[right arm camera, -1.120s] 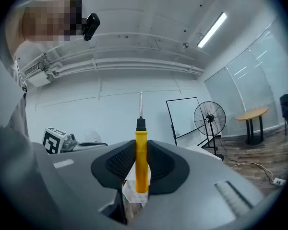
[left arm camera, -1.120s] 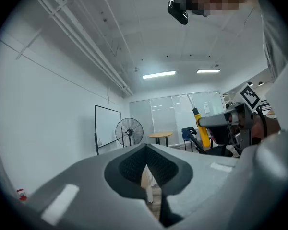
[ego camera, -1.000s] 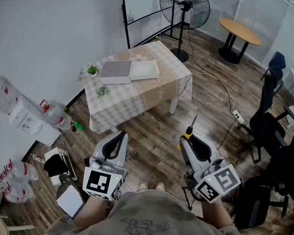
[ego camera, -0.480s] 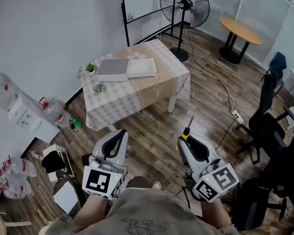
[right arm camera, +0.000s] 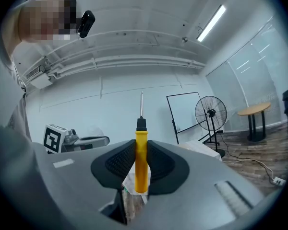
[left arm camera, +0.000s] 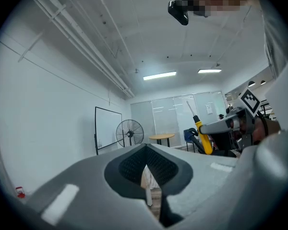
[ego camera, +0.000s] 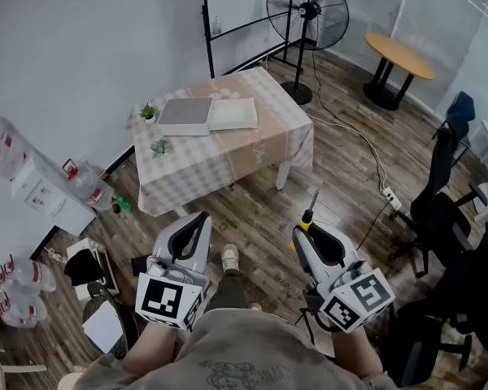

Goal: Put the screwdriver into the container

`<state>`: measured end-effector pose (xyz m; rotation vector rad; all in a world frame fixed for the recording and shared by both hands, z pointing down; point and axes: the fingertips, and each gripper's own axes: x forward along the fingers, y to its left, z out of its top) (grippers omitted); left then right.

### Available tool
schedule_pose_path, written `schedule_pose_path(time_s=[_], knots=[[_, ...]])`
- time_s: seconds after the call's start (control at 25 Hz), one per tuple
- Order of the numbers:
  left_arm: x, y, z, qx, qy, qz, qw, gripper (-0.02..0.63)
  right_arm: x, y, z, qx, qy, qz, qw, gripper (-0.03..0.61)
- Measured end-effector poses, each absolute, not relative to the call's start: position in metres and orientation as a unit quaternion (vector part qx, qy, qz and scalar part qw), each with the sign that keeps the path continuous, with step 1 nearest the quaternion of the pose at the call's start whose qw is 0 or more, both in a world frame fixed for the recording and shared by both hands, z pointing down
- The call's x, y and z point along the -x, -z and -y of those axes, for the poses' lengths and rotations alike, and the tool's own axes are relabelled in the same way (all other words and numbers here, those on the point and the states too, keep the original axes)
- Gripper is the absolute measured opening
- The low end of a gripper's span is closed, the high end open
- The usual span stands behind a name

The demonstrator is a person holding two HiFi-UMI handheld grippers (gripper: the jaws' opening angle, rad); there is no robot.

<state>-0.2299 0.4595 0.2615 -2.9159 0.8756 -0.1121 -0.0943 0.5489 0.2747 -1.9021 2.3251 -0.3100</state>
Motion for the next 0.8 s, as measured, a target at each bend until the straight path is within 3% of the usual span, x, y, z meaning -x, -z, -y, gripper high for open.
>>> schedule_pose_path(time_s=[0.8], knots=[[0.174,-0.283,-0.281,0.962,0.057,-0.266,0.025,0.000,0.045,-0.313,-0.369,0.634,0.158,-0.757,0.027,0.101]])
